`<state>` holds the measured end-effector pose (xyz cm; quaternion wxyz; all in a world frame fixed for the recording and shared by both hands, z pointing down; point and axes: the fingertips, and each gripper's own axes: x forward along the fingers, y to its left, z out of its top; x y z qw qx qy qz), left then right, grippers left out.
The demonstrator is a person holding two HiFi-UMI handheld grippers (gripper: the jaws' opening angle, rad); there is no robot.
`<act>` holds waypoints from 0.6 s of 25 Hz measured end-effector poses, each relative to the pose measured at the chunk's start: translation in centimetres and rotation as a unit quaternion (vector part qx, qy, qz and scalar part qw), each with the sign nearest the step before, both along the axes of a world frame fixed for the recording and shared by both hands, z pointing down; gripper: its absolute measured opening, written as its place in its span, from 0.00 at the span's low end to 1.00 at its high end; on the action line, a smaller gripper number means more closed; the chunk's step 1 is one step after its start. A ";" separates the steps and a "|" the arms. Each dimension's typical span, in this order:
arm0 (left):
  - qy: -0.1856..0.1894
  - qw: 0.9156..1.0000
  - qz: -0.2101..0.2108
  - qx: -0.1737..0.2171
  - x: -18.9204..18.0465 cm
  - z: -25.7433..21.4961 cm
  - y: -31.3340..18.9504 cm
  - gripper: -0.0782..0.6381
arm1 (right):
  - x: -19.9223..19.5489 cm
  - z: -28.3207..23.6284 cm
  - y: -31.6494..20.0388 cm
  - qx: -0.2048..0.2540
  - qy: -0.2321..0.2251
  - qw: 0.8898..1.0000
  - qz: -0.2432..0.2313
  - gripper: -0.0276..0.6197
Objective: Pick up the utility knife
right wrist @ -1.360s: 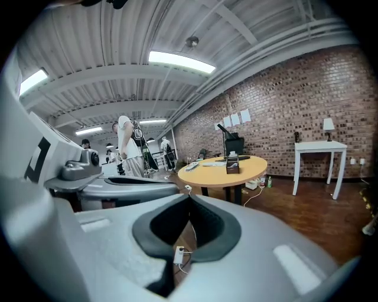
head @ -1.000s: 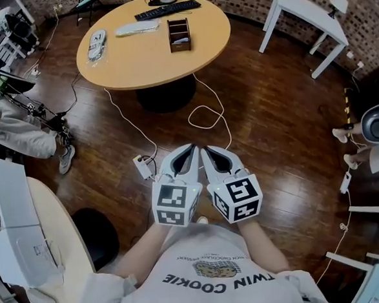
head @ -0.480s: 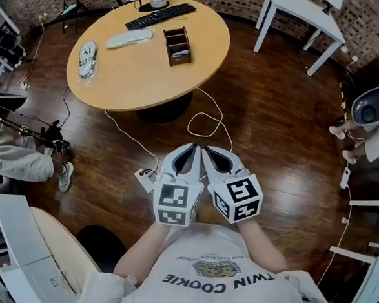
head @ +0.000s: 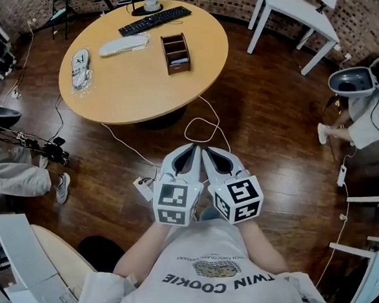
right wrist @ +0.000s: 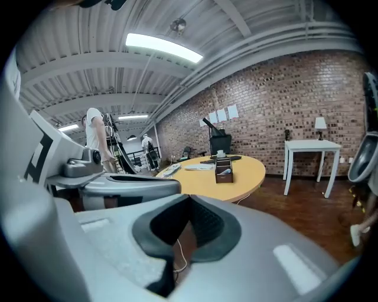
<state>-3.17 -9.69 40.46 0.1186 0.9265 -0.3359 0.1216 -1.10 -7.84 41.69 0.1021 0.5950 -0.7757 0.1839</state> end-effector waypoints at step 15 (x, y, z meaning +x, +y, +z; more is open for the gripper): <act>-0.008 0.999 -0.032 0.000 5.0 1.2 -9.9 0.11 | 5.0 0.9 -9.9 0.004 -0.008 1.000 -0.027 0.05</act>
